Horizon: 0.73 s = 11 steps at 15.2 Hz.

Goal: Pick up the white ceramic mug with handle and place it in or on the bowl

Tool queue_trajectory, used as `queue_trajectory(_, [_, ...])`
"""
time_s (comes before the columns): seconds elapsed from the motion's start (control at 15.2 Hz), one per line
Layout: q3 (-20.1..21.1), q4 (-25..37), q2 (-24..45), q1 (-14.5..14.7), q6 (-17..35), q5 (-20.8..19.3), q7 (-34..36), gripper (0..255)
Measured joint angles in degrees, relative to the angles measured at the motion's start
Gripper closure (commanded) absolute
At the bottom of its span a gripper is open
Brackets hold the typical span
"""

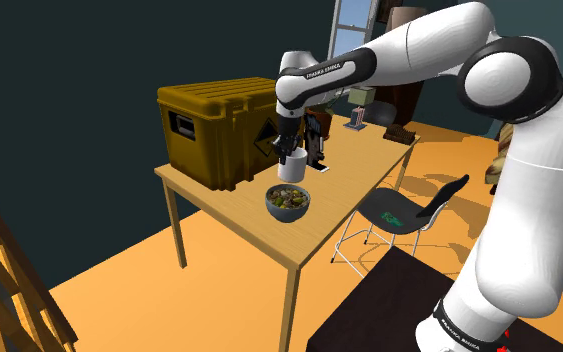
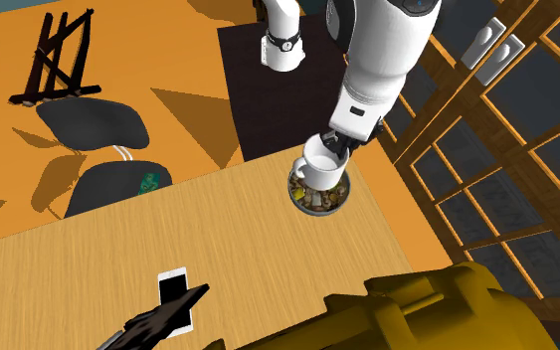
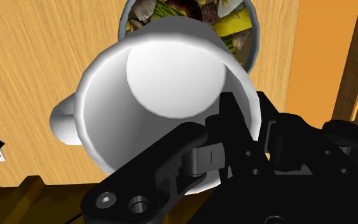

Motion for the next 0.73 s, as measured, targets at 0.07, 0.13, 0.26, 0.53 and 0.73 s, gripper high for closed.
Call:
queue_trajectory(0.07, [0.01,-0.50,0.24,0.01,0.74,0.02,-0.01,255])
queue_trajectory(0.13, [0.02,-0.94,0.43,0.00,1.37,0.05,-0.03,255])
queue_trajectory(0.26, [0.05,-2.07,0.82,0.03,2.87,0.10,-0.01,255])
queue_trajectory(0.53, [0.07,-3.73,1.99,-0.02,5.70,0.26,-0.15,255])
queue_trajectory(0.73, [0.13,-4.86,2.89,0.01,7.72,0.36,-0.16,255])
